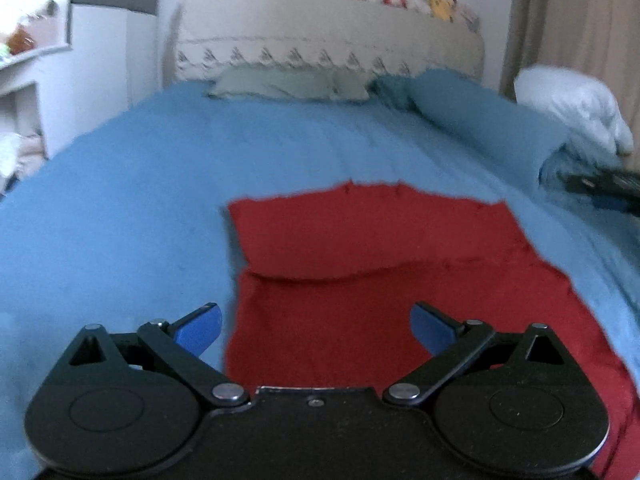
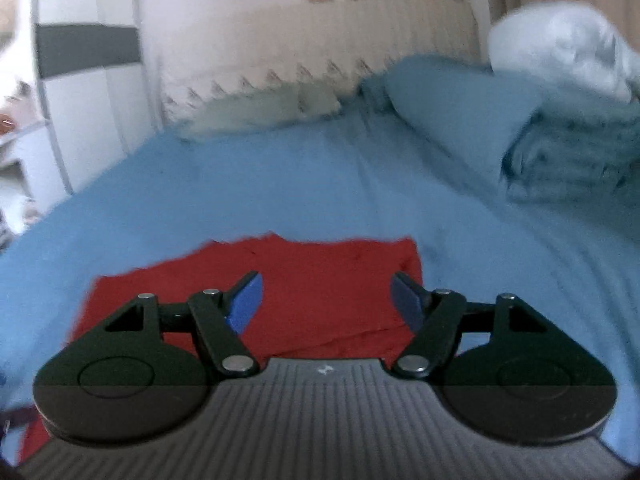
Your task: Fold small clothes
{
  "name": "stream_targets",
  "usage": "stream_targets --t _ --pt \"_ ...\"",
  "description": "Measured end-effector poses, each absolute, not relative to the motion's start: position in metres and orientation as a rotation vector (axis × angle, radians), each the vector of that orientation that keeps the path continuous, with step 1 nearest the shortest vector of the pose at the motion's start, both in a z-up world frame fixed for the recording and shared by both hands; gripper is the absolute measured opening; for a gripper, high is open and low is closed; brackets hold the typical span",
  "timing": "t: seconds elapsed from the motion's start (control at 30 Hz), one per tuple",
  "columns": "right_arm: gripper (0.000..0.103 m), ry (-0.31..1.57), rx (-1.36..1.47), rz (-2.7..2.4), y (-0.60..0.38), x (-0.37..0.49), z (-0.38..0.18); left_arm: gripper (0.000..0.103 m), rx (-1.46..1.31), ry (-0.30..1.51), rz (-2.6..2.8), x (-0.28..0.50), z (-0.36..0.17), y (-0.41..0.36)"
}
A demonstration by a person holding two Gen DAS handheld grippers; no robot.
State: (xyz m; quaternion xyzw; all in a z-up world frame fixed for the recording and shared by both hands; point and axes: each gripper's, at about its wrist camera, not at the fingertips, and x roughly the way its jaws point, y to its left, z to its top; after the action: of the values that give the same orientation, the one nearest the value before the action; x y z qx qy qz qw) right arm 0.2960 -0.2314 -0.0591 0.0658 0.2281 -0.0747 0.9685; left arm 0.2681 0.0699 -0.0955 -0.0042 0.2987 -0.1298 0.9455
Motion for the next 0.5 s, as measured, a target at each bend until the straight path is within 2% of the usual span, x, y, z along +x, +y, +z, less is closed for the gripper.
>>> stream_targets --t 0.07,0.13,0.3,0.5 --pt "0.091 0.426 0.128 -0.121 -0.233 0.255 -0.032 0.102 0.009 0.575 -0.250 0.245 -0.070 0.073" --pt "0.103 0.409 0.138 -0.089 -0.236 0.211 -0.011 0.103 0.026 0.536 -0.257 0.219 -0.048 0.076" --pt "0.103 0.379 0.108 -0.094 -0.250 0.109 0.012 0.103 0.028 0.516 -0.254 0.159 -0.028 0.080" --pt "0.103 0.497 0.139 -0.149 -0.271 0.040 -0.036 0.103 -0.071 0.679 -0.212 0.124 -0.072 0.086"
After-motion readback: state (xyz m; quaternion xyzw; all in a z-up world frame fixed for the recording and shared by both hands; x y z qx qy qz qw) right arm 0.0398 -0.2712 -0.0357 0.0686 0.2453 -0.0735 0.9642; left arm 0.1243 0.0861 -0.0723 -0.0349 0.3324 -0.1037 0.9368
